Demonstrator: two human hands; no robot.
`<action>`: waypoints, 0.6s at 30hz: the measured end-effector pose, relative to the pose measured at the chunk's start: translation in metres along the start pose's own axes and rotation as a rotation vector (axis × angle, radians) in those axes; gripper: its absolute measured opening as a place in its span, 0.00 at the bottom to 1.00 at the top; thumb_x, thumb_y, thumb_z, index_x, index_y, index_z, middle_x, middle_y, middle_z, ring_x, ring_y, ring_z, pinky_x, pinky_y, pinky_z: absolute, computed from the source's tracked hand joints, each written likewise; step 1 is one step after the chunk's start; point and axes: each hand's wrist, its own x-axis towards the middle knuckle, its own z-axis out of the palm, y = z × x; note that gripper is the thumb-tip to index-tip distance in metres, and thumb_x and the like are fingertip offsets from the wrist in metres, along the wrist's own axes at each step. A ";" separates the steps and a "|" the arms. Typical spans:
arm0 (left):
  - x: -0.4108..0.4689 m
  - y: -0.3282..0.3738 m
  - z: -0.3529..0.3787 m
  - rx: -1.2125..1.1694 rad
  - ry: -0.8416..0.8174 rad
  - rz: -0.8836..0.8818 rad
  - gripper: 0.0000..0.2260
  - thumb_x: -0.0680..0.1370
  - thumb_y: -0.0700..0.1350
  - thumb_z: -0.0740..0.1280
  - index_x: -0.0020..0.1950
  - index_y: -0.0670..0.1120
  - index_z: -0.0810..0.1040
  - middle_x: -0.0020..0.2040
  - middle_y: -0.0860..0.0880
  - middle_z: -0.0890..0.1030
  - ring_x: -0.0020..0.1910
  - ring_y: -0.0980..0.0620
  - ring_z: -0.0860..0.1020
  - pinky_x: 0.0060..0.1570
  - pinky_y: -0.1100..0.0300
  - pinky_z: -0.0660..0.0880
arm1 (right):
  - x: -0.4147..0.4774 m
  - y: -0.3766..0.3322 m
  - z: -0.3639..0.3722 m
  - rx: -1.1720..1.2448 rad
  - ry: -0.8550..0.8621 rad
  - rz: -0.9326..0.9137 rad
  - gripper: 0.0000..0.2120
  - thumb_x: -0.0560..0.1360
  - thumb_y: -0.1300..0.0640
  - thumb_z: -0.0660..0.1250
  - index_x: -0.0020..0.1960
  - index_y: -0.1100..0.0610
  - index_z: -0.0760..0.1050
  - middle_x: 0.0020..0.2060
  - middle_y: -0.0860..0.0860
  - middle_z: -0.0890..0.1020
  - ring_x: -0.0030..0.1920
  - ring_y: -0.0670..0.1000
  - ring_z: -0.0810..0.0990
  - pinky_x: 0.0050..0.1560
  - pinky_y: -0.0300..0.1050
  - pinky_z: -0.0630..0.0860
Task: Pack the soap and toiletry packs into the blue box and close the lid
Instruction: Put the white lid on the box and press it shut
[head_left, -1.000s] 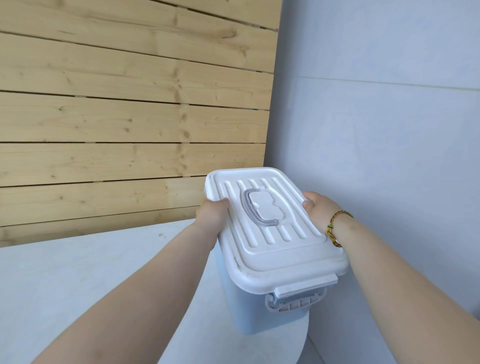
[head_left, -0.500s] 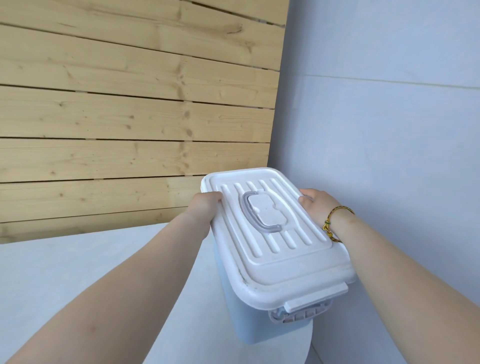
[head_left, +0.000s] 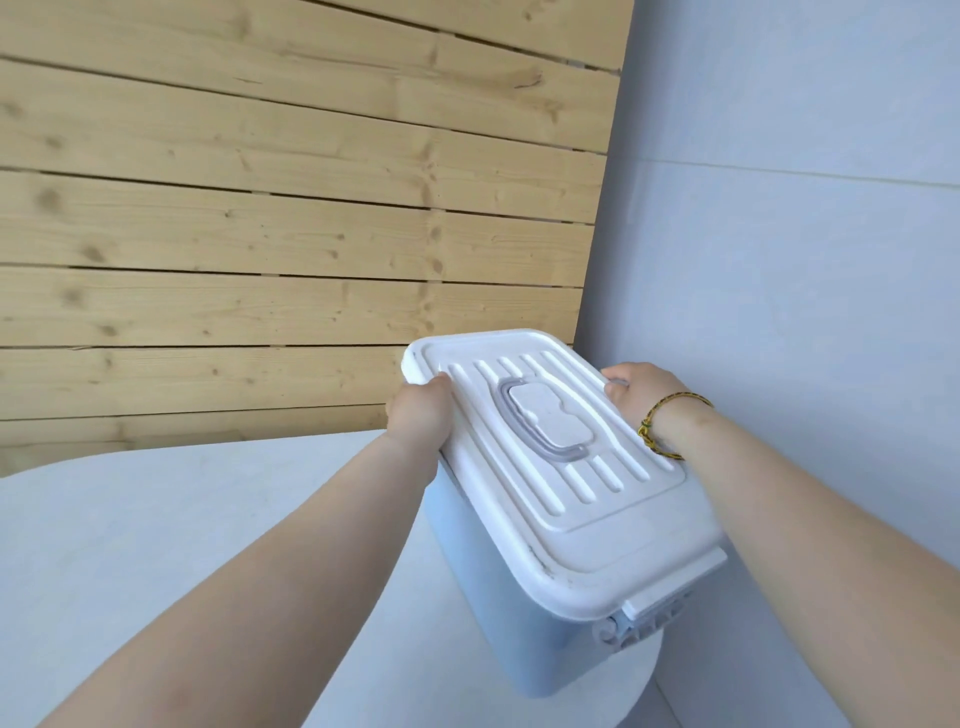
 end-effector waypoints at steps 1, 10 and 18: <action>0.003 0.001 -0.001 0.009 0.006 -0.026 0.21 0.80 0.48 0.53 0.70 0.41 0.63 0.65 0.47 0.68 0.50 0.44 0.70 0.51 0.56 0.64 | 0.001 -0.002 0.001 -0.017 -0.013 0.004 0.17 0.80 0.62 0.52 0.64 0.66 0.71 0.62 0.63 0.77 0.63 0.62 0.74 0.62 0.51 0.71; 0.036 0.007 -0.006 0.260 0.048 0.039 0.24 0.79 0.43 0.53 0.75 0.44 0.53 0.73 0.44 0.62 0.65 0.43 0.65 0.64 0.53 0.64 | 0.010 -0.006 0.005 -0.029 -0.042 0.003 0.18 0.81 0.60 0.52 0.66 0.65 0.69 0.65 0.62 0.74 0.66 0.61 0.72 0.65 0.51 0.69; 0.070 0.048 0.014 1.002 -0.165 0.356 0.18 0.80 0.49 0.55 0.64 0.41 0.74 0.65 0.42 0.74 0.64 0.42 0.71 0.62 0.55 0.67 | 0.028 -0.004 0.010 0.016 -0.019 -0.021 0.16 0.78 0.63 0.55 0.62 0.67 0.72 0.62 0.64 0.77 0.63 0.62 0.74 0.62 0.52 0.72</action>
